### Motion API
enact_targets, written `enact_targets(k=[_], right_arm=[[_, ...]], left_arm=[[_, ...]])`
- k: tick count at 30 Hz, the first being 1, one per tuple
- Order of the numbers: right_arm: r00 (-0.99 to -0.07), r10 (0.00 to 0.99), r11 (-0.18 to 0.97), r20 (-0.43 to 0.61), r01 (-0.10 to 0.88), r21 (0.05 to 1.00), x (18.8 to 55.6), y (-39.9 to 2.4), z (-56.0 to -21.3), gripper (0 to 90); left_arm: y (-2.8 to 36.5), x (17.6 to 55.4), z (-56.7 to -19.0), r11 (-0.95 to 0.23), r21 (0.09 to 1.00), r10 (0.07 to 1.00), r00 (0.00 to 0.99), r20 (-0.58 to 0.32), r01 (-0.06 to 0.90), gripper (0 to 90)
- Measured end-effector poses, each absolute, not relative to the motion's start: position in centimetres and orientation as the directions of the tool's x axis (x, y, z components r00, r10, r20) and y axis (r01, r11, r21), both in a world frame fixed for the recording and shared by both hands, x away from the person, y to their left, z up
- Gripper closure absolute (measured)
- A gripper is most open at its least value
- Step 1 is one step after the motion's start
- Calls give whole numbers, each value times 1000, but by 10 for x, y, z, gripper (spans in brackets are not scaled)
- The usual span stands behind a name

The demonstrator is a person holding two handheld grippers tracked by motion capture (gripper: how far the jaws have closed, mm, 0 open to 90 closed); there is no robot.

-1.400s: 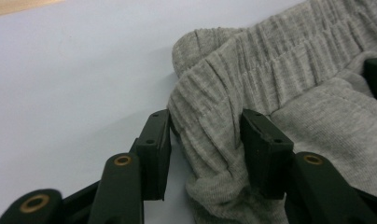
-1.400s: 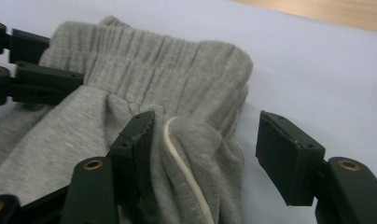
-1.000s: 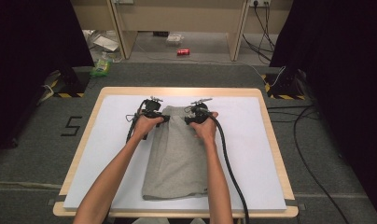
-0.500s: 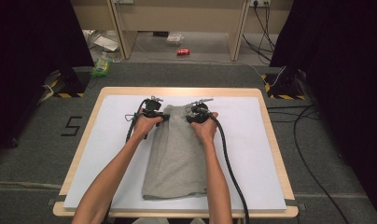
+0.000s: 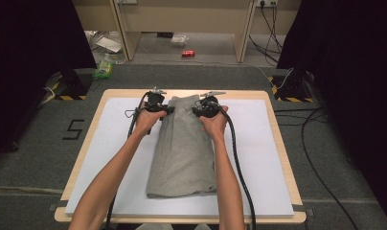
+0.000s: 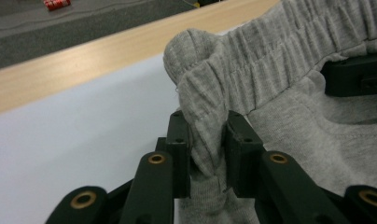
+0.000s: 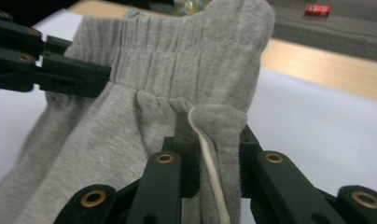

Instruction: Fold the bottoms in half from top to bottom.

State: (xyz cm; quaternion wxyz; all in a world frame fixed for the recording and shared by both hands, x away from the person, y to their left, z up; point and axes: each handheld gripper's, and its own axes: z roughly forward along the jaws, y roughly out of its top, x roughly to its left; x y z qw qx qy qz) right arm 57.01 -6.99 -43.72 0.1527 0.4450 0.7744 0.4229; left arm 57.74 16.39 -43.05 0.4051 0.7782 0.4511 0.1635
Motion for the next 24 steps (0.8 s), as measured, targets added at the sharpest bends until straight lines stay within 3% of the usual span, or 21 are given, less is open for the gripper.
enact_targets(k=[12,24], right_arm=[[-619,778,258,109,471,843,561,-66,-393,780],[-694,717,295,64,385,875,522,-80,-382,780]], left_arm=[[178,567,-390,-266,819,819,567,-86,508,731],[180,528,-374,-322,845,754,655,-43,427,730]])
